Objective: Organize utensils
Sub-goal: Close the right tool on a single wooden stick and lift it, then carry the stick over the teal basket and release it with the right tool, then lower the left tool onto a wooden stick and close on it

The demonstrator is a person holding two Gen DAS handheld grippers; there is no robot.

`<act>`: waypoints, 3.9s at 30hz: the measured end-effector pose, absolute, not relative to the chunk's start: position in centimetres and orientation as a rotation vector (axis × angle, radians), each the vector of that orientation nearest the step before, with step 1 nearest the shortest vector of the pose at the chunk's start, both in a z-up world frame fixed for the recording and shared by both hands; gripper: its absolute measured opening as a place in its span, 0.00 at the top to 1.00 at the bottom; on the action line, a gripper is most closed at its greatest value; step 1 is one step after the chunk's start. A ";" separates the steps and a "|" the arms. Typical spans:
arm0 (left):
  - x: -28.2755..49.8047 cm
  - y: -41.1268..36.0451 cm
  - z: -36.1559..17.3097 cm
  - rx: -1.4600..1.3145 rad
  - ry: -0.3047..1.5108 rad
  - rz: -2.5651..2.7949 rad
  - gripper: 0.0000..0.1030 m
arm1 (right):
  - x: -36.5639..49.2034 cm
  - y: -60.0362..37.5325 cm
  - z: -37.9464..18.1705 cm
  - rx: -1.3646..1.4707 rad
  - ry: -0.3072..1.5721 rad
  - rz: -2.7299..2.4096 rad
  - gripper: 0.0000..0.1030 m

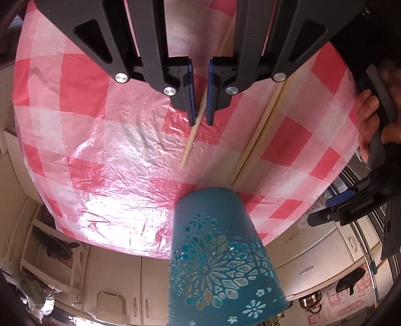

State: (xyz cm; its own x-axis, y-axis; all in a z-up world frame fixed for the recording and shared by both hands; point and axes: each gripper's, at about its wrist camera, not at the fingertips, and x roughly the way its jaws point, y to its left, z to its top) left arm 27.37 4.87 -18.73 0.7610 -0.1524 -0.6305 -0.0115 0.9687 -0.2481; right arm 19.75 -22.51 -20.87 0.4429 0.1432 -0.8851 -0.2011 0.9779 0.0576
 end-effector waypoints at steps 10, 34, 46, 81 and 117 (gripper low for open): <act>28.3 4.6 -20.0 -0.256 0.752 -0.100 0.23 | 20.0 -25.9 -19.9 0.219 1.079 0.256 0.94; 28.4 4.6 -20.0 -0.288 0.761 -0.118 0.22 | 32.9 -23.0 -4.0 0.398 0.394 0.301 0.94; 28.5 4.6 -20.1 -0.295 0.768 -0.126 0.21 | 32.4 -22.8 -11.0 0.232 0.470 0.231 0.94; 28.7 4.6 -20.4 -0.300 0.785 -0.126 0.19 | 22.1 -20.5 -21.8 -0.013 1.066 0.272 0.91; 25.8 -7.3 -20.5 0.113 0.964 -0.234 0.89 | 20.8 -27.0 -21.1 0.145 1.080 0.284 0.88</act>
